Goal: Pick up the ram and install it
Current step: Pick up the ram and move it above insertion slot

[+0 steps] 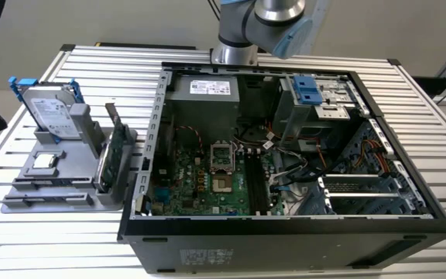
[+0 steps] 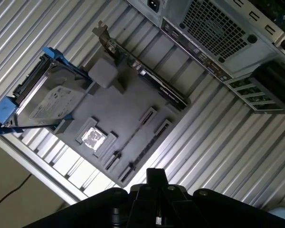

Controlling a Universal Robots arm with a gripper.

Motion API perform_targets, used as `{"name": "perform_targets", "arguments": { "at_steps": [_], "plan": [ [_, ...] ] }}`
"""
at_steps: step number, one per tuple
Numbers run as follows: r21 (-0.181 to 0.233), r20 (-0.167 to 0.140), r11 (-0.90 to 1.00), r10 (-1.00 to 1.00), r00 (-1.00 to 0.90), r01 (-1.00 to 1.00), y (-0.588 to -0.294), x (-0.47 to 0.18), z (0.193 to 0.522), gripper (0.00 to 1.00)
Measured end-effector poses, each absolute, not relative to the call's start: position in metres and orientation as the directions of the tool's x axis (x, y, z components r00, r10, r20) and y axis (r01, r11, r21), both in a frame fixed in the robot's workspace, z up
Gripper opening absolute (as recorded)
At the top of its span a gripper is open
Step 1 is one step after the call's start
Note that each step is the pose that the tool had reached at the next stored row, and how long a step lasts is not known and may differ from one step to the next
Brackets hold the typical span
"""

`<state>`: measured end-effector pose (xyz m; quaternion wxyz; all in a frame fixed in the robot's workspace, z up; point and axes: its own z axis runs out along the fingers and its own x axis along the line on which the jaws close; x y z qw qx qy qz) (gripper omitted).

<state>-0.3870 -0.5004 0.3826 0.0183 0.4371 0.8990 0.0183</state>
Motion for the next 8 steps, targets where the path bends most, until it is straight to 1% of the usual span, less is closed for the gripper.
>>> {"name": "perform_targets", "arguments": {
  "at_steps": [8],
  "plan": [
    [0.049,-0.017,0.565,0.825,-0.565,0.824,-0.5008,-0.3870,0.3826,0.00]
  ]
}}
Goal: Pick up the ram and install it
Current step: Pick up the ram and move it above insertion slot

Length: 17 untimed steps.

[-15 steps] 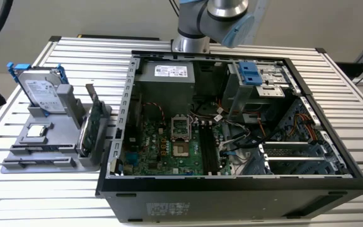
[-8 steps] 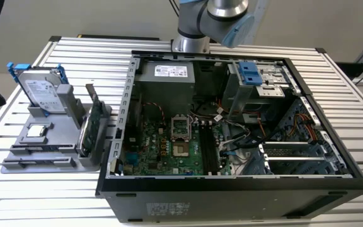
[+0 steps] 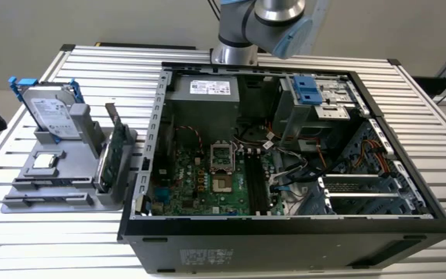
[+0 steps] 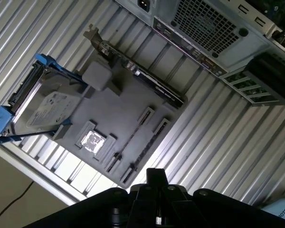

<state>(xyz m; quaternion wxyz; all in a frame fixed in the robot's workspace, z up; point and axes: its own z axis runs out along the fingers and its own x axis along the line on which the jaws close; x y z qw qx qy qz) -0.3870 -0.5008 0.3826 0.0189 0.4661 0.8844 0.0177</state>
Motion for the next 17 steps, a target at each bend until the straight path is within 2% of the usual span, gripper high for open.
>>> {"name": "perform_targets", "arguments": {
  "at_steps": [17],
  "plan": [
    [0.049,-0.017,0.459,0.889,-0.458,0.887,-0.5013,-0.3870,0.3827,0.00]
  ]
}}
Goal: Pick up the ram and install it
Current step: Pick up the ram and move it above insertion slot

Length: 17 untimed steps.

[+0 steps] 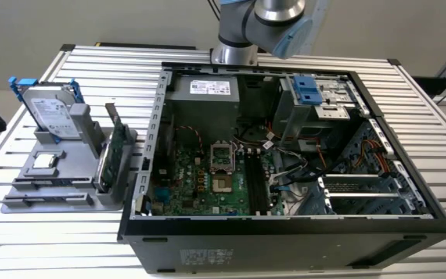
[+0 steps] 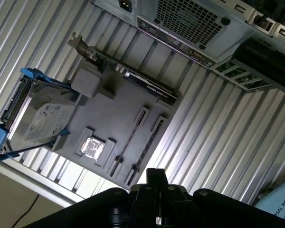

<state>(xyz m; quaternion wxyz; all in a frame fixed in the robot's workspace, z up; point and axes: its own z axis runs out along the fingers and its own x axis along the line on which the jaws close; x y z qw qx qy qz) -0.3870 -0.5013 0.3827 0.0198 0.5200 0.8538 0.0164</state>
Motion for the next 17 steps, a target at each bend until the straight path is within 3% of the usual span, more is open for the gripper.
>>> {"name": "perform_targets", "arguments": {
  "at_steps": [17],
  "plan": [
    [0.049,-0.017,0.351,0.936,-0.351,0.935,-0.5016,-0.3871,0.3827,0.00]
  ]
}}
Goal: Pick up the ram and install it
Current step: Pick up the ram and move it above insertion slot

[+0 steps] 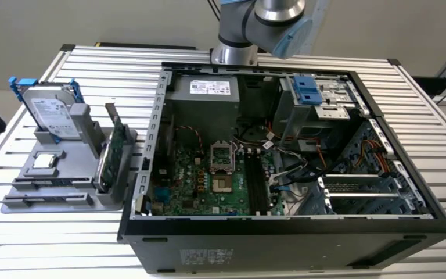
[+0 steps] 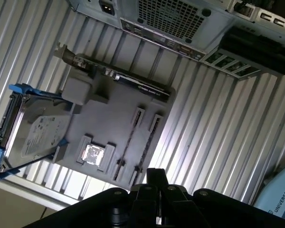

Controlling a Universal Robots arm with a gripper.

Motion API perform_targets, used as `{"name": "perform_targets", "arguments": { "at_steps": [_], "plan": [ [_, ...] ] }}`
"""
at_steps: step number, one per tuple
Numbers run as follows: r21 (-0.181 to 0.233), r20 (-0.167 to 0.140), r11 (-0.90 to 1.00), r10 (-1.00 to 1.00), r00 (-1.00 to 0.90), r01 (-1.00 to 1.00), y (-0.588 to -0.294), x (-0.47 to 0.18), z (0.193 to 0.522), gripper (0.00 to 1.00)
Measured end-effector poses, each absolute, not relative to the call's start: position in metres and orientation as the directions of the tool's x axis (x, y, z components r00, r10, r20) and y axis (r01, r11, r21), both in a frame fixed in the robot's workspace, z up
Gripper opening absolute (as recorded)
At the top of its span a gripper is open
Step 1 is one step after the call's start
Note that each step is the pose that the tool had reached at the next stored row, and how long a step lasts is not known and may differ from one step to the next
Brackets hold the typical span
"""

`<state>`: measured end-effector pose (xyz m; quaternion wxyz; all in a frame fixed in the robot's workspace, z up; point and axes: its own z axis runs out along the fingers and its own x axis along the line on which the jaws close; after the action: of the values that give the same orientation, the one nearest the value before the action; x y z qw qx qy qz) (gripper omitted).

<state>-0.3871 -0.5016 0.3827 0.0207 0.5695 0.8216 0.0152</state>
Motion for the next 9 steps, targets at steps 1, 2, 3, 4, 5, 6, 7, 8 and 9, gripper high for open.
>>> {"name": "perform_targets", "arguments": {
  "at_steps": [1,2,3,4,5,6,7,8,9],
  "plan": [
    [0.049,-0.017,0.344,0.939,-0.343,0.938,-0.5017,-0.3871,0.3827,0.00],
    [0.048,-0.017,0.336,0.942,-0.335,0.941,-0.5017,-0.3871,0.3827,0.00],
    [0.048,-0.017,0.328,0.945,-0.328,0.943,-0.5018,-0.3871,0.3828,0.00],
    [0.048,-0.017,0.320,0.947,-0.320,0.946,-0.5018,-0.3871,0.3828,0.00],
    [0.049,-0.017,0.313,0.950,-0.312,0.949,-0.5019,-0.3871,0.3826,0.00],
    [0.049,-0.017,0.297,0.955,-0.296,0.954,-0.5020,-0.3871,0.3827,0.00],
    [0.049,-0.017,0.289,0.957,-0.288,0.956,-0.5021,-0.3871,0.3827,0.00],
    [0.049,-0.017,0.281,0.960,-0.281,0.958,-0.5022,-0.3870,0.3827,0.00],
    [0.049,-0.017,0.273,0.962,-0.272,0.961,-0.5023,-0.3870,0.3827,0.00]
  ]
}}
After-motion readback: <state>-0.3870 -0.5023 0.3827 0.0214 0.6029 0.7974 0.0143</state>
